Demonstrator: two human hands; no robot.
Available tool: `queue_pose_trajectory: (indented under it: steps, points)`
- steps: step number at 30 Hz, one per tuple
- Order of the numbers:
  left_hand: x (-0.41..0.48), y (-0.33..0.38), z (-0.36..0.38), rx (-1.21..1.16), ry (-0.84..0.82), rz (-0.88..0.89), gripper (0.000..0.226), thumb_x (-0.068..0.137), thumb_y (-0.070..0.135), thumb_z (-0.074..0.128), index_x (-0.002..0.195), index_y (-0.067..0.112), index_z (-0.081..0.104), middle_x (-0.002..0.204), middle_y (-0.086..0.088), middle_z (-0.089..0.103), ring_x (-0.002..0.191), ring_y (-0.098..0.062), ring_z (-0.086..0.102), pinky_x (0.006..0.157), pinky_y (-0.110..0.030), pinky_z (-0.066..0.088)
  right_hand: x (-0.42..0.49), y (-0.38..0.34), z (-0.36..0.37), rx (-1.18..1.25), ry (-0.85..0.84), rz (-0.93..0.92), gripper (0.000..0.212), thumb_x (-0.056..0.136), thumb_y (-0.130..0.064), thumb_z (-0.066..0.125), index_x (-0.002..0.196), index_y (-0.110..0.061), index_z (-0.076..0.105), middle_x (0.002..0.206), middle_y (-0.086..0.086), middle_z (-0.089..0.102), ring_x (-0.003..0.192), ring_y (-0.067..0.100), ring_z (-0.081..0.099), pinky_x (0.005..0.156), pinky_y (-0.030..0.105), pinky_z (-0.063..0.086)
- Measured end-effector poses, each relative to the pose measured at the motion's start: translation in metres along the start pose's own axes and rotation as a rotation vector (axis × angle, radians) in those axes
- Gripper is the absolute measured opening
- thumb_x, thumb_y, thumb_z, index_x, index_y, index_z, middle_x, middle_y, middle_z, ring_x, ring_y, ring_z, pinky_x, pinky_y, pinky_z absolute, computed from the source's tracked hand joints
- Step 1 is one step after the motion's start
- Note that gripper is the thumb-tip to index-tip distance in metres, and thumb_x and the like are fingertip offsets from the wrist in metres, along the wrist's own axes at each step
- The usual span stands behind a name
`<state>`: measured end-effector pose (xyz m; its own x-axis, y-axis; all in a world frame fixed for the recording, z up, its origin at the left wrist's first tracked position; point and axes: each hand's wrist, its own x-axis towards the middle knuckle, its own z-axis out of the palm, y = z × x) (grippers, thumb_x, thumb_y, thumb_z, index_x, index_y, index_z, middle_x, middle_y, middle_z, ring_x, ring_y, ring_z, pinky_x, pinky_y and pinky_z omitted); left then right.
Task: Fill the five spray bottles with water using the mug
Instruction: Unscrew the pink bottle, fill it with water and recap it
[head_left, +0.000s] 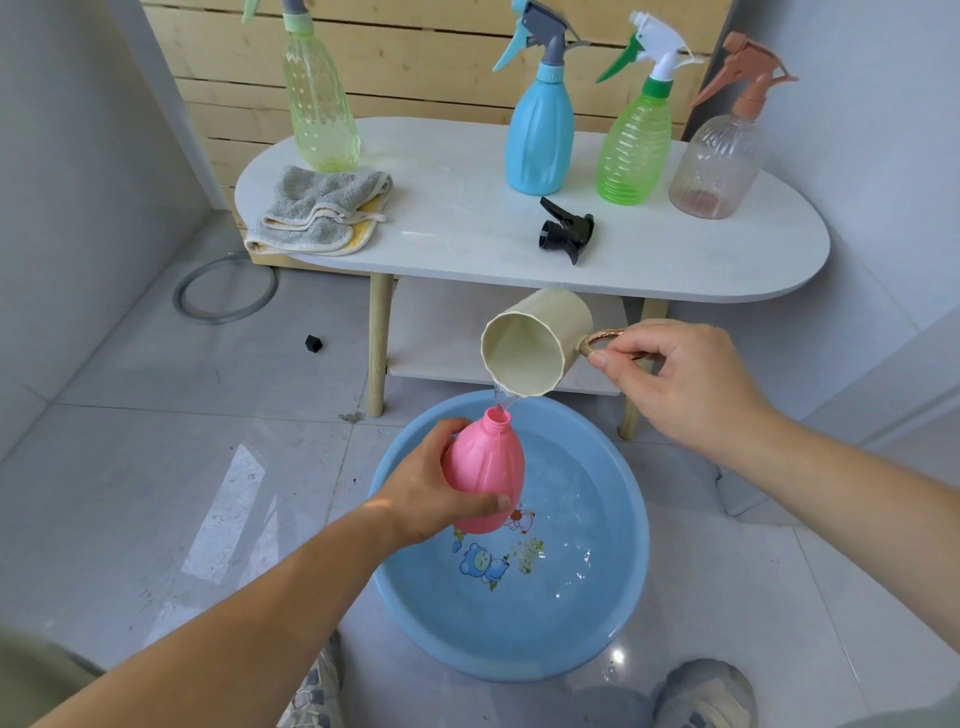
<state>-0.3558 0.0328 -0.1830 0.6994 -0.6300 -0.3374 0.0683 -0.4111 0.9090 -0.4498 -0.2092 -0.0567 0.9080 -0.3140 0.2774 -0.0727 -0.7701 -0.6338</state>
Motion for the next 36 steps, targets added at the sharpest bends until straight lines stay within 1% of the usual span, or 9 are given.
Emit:
queue_pose_trajectory:
  steps: [4, 8, 10, 14, 19, 23, 28, 34, 36]
  points:
    - [-0.0007, 0.0005, 0.0007, -0.004, -0.006, -0.004, 0.099, 0.050, 0.041, 0.094, 0.137, 0.038, 0.046, 0.125, 0.006, 0.061, 0.113, -0.018, 0.064, 0.085, -0.040, 0.065, 0.0000, -0.0013, 0.0002, -0.014, -0.003, -0.028, 0.011, 0.089, -0.028, 0.070, 0.080, -0.026, 0.076, 0.088, -0.012, 0.073, 0.088, -0.002, 0.063, 0.074, 0.009, 0.042]
    - [-0.0002, 0.0000, 0.0008, -0.007, 0.000, -0.001, 0.096, 0.054, 0.037, 0.094, 0.138, 0.036, 0.047, 0.125, 0.006, 0.061, 0.112, -0.017, 0.064, 0.079, -0.035, 0.065, -0.0002, -0.0032, -0.0010, -0.023, 0.005, -0.052, 0.014, 0.088, -0.030, 0.069, 0.077, -0.024, 0.074, 0.085, -0.008, 0.074, 0.093, 0.010, 0.066, 0.084, 0.032, 0.052]
    - [0.0004, -0.0008, 0.0007, -0.003, 0.006, -0.002, 0.097, 0.053, 0.038, 0.094, 0.138, 0.036, 0.047, 0.125, 0.006, 0.061, 0.112, -0.017, 0.064, 0.078, -0.035, 0.065, -0.0002, -0.0039, -0.0009, -0.029, 0.009, -0.067, 0.014, 0.088, -0.028, 0.070, 0.076, -0.024, 0.074, 0.083, -0.008, 0.073, 0.094, 0.014, 0.066, 0.085, 0.038, 0.052]
    - [0.0009, -0.0018, 0.0007, -0.005, 0.011, 0.000, 0.100, 0.049, 0.042, 0.094, 0.138, 0.037, 0.048, 0.124, 0.008, 0.062, 0.112, -0.017, 0.065, 0.080, -0.034, 0.064, -0.0002, -0.0044, -0.0007, -0.030, 0.021, -0.099, 0.013, 0.087, -0.023, 0.072, 0.075, -0.019, 0.074, 0.081, -0.009, 0.071, 0.092, 0.013, 0.065, 0.085, 0.035, 0.051]
    - [0.0013, -0.0013, 0.0015, -0.008, 0.013, -0.002, 0.095, 0.054, 0.036, 0.093, 0.138, 0.035, 0.048, 0.123, 0.007, 0.062, 0.112, -0.017, 0.064, 0.080, -0.033, 0.063, 0.0012, -0.0042, -0.0017, -0.074, 0.034, -0.163, 0.012, 0.087, -0.021, 0.073, 0.076, -0.016, 0.074, 0.077, -0.013, 0.065, 0.090, 0.015, 0.064, 0.082, 0.029, 0.049]
    - [0.0022, -0.0028, 0.0015, -0.015, 0.008, -0.005, 0.091, 0.062, 0.026, 0.099, 0.138, 0.034, 0.048, 0.124, 0.006, 0.061, 0.112, -0.017, 0.064, 0.078, -0.031, 0.063, 0.0016, -0.0026, -0.0007, -0.091, 0.044, -0.201, 0.012, 0.087, -0.021, 0.074, 0.076, -0.015, 0.074, 0.077, -0.011, 0.066, 0.089, 0.016, 0.064, 0.082, 0.027, 0.048]
    - [0.0027, -0.0035, 0.0018, -0.012, 0.011, -0.004, 0.095, 0.054, 0.036, 0.094, 0.137, 0.037, 0.048, 0.124, 0.006, 0.062, 0.112, -0.018, 0.065, 0.081, -0.036, 0.065, 0.0022, -0.0008, -0.0001, -0.103, 0.054, -0.250, 0.018, 0.086, -0.028, 0.069, 0.076, -0.013, 0.073, 0.077, -0.007, 0.067, 0.090, 0.017, 0.063, 0.084, 0.025, 0.047]
    - [0.0036, -0.0044, 0.0014, -0.006, 0.001, -0.006, 0.087, 0.069, 0.021, 0.098, 0.138, 0.035, 0.047, 0.124, 0.007, 0.061, 0.111, -0.015, 0.064, 0.080, -0.032, 0.064, 0.0021, 0.0004, 0.0016, -0.154, 0.069, -0.311, 0.022, 0.086, -0.028, 0.067, 0.075, -0.010, 0.074, 0.077, -0.004, 0.069, 0.098, 0.021, 0.063, 0.089, 0.029, 0.047]
    - [0.0037, -0.0038, 0.0016, -0.010, -0.002, -0.008, 0.091, 0.064, 0.028, 0.099, 0.139, 0.035, 0.047, 0.125, 0.007, 0.061, 0.111, -0.014, 0.064, 0.080, -0.032, 0.064, 0.0020, 0.0017, 0.0026, -0.174, 0.075, -0.328, 0.022, 0.086, -0.027, 0.068, 0.075, -0.009, 0.074, 0.077, -0.003, 0.069, 0.099, 0.023, 0.062, 0.091, 0.026, 0.046]
